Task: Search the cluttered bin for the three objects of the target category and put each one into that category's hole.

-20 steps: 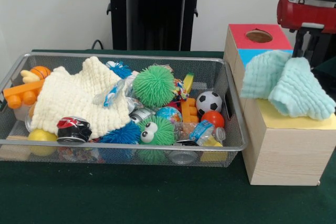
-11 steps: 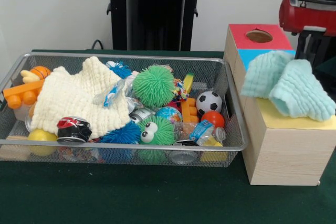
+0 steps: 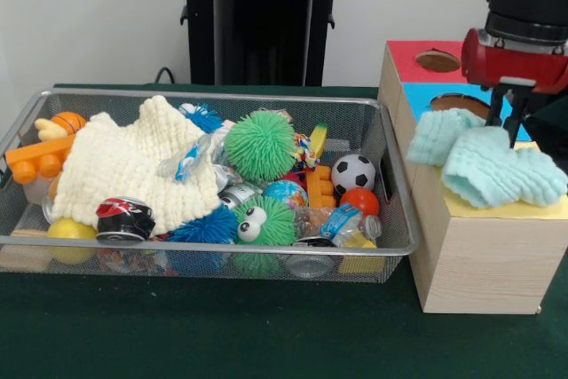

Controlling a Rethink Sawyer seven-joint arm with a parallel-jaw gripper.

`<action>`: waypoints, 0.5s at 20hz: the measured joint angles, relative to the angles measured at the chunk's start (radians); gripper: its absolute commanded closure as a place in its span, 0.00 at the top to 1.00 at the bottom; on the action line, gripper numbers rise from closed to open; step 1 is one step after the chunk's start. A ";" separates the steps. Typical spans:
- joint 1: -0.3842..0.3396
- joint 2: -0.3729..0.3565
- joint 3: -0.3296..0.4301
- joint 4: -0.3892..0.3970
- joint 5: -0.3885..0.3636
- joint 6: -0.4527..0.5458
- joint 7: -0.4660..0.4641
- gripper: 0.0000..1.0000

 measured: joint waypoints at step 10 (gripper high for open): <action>0.006 0.040 0.000 -0.001 0.015 -0.073 0.000 0.00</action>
